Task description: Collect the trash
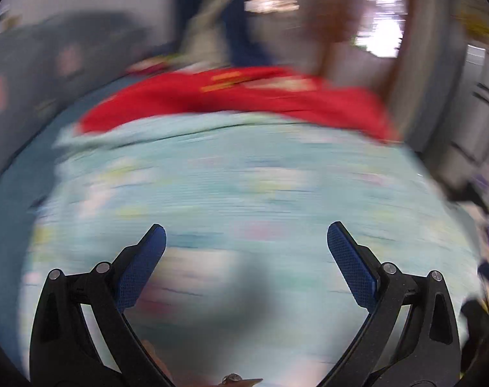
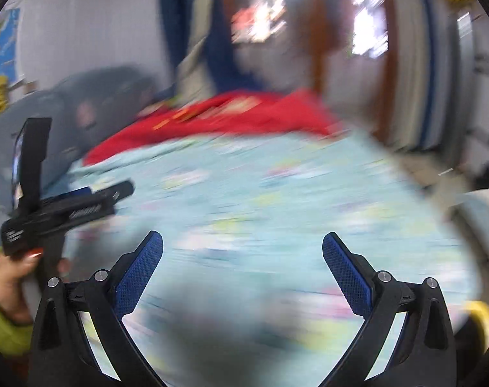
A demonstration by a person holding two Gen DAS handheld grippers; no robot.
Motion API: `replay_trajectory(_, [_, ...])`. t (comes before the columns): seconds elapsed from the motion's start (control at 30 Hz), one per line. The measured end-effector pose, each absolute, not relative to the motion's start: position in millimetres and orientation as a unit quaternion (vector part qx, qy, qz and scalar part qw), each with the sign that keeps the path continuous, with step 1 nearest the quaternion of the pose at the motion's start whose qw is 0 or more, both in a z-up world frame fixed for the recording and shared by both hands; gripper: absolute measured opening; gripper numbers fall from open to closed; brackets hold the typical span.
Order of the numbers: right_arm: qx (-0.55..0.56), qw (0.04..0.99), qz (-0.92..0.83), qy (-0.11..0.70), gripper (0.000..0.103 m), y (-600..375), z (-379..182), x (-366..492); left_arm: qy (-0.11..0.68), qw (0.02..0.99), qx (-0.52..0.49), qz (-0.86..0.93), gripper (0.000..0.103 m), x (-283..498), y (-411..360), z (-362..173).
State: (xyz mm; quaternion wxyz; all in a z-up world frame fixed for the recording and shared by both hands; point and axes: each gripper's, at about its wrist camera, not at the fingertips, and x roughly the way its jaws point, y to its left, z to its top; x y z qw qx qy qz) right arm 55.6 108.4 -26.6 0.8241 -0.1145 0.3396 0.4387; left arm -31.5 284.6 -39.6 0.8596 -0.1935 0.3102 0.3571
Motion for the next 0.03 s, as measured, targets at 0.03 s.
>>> replay_trajectory(0.03, [-0.125, 0.8, 0.453, 0.372, 0.097, 149.1, -40.6, 52.0, 0.319, 0.843, -0.196, 0.387, 0.092, -40.5, 304.7, -45.9])
